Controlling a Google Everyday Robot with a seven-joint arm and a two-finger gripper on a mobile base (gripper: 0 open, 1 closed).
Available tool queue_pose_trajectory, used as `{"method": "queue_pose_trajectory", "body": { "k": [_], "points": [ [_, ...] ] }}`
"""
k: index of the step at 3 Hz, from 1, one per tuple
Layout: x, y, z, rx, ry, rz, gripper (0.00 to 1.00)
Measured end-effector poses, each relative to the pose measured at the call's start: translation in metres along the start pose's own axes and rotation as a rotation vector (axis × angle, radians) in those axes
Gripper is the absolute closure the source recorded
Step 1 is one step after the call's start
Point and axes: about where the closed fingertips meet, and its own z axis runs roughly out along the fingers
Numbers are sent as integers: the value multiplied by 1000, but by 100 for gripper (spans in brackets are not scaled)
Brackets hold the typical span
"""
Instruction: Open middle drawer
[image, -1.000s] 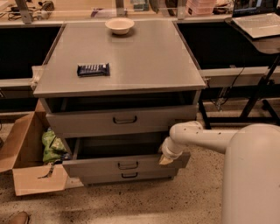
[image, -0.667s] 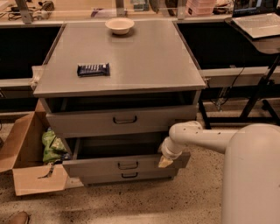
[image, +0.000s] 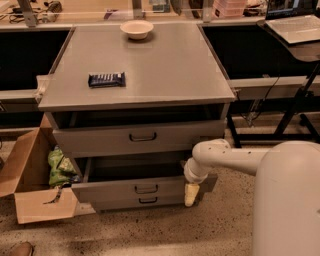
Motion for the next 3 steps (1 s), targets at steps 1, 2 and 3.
{"method": "queue_pose_trajectory", "body": {
  "k": [1,2,3],
  "points": [
    [-5,20,7,-61,23,-41,0],
    [-5,42,10,-127,48,-67,0],
    [-6,61,7,-171,81,-81,16]
  ]
}}
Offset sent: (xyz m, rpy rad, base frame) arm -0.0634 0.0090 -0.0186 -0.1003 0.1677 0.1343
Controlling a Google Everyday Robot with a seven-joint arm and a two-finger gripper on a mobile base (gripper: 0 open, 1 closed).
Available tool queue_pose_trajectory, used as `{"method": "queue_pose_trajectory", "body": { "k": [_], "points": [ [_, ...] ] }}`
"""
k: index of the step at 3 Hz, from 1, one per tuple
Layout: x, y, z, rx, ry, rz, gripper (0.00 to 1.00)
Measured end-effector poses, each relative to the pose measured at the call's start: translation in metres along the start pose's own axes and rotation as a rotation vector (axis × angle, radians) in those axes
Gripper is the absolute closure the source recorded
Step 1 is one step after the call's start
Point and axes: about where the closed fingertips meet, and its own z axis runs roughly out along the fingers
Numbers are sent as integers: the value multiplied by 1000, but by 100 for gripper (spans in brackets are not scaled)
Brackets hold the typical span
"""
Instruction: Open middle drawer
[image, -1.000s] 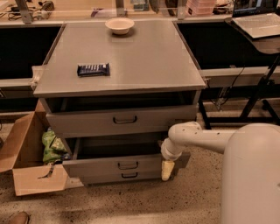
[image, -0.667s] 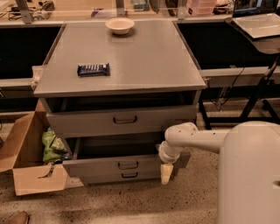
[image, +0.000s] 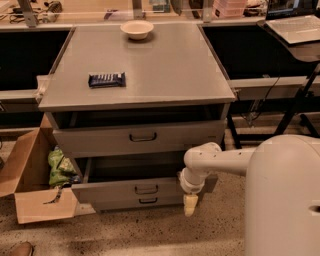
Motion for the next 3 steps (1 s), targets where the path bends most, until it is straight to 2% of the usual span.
{"method": "queue_pose_trajectory", "body": {
  "k": [1,3],
  "points": [
    [1,19,-6,-21,24,0,39],
    [3,43,-16,-17,26,18,85]
  ]
}}
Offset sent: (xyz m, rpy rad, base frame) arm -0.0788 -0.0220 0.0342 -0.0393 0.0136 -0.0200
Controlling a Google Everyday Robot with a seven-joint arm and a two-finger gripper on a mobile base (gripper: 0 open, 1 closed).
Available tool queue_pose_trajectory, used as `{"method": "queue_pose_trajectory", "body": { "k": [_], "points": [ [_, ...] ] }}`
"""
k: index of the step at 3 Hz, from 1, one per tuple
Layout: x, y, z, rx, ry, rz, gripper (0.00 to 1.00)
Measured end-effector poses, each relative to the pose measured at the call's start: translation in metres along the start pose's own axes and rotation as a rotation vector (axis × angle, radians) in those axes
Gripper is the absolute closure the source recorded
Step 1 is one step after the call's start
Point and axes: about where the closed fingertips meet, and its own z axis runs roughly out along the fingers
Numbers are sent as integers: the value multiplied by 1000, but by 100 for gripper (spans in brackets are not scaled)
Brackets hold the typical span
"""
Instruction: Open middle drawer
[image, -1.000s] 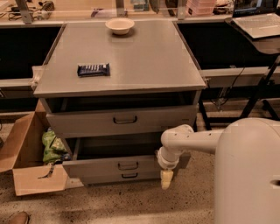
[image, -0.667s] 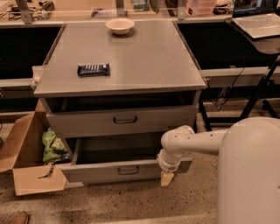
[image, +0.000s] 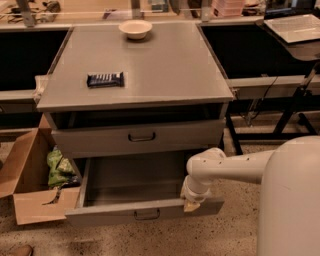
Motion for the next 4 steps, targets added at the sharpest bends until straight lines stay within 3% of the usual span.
{"method": "queue_pose_trajectory", "body": {
  "k": [1,2,4],
  "points": [
    [1,27,1,-4,-26,44,100],
    [1,28,2,-4,-27,46,82],
    [1,28,2,-4,-27,46,34]
  ]
}}
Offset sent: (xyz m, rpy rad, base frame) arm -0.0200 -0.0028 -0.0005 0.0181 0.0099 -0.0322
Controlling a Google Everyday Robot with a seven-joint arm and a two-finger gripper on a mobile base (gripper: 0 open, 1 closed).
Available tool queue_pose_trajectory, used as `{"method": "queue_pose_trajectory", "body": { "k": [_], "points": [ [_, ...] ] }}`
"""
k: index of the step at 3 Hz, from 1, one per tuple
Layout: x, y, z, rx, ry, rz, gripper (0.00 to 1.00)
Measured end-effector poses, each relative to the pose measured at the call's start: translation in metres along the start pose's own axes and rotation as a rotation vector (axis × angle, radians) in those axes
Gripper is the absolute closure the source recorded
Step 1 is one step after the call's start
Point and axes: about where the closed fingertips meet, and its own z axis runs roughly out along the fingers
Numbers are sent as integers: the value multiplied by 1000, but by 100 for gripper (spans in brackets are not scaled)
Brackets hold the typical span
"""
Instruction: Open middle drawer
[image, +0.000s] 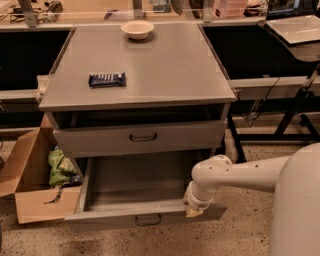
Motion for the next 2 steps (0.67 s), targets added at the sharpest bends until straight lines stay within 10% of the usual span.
{"method": "queue_pose_trajectory", "body": {
  "k": [2],
  "points": [
    [0,0,0,0,0,0,0]
  ]
}}
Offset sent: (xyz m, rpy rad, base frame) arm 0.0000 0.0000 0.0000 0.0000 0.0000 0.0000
